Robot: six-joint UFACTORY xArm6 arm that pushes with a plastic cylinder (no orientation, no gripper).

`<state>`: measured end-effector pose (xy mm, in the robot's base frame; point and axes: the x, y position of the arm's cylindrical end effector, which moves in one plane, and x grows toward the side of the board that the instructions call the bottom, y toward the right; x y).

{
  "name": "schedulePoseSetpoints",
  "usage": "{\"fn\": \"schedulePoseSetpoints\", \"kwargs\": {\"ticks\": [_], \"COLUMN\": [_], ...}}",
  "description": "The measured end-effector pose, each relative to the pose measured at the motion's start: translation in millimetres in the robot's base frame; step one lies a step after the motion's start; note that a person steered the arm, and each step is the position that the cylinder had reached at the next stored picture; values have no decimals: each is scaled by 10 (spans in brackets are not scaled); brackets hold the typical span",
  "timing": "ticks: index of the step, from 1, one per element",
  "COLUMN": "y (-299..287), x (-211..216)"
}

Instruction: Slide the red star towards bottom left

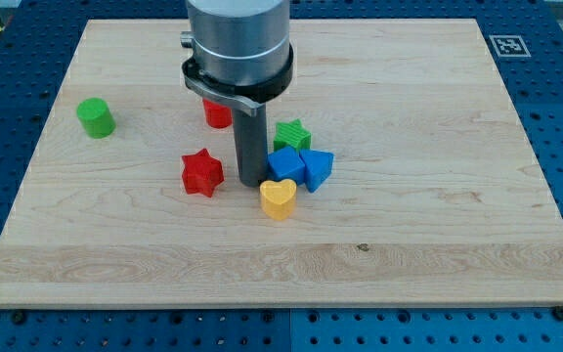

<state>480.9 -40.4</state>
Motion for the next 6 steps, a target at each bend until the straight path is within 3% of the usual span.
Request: {"fn": "schedulePoseSetpoints", "kwargs": {"ticks": [2, 6], "y": [-247, -651], "x": [-433, -432]}}
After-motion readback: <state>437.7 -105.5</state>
